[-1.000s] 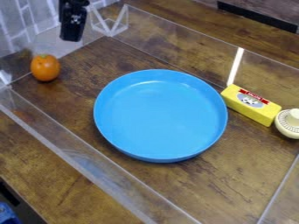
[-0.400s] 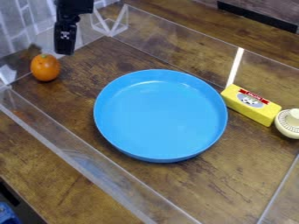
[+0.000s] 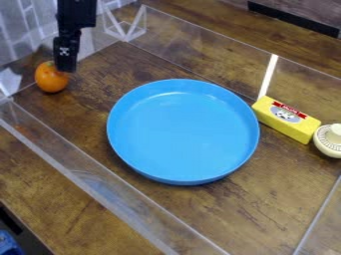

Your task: Put the orange ball in the blue tray

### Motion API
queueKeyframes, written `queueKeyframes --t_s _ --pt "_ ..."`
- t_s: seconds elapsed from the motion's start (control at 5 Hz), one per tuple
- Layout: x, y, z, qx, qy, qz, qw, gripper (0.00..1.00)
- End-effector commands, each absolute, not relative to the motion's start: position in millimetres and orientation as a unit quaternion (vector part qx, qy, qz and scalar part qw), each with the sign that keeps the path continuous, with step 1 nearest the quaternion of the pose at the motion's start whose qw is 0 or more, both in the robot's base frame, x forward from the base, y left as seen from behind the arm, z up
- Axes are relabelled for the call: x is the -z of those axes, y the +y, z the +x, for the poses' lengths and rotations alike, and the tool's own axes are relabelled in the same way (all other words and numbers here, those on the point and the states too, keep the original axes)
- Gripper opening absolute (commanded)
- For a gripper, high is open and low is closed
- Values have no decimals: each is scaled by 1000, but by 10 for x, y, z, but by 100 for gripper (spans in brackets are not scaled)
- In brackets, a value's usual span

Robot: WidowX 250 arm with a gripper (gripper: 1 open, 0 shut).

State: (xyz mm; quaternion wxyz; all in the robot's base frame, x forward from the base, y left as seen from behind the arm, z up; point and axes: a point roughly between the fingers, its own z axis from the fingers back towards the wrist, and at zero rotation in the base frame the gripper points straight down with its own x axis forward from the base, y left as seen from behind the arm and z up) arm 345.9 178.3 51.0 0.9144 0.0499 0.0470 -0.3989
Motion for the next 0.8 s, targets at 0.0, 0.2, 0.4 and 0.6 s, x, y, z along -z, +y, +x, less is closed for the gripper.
queueKeyframes --t_s 0.0,0.2,0.4,0.6 --pt "-626 1987 3510 394 18 68 917 100" --pt "-539 2014 3512 396 12 63 916 100" --pt "-479 1980 3551 401 8 62 914 100" --pt "-419 1950 3592 407 4 61 911 100"
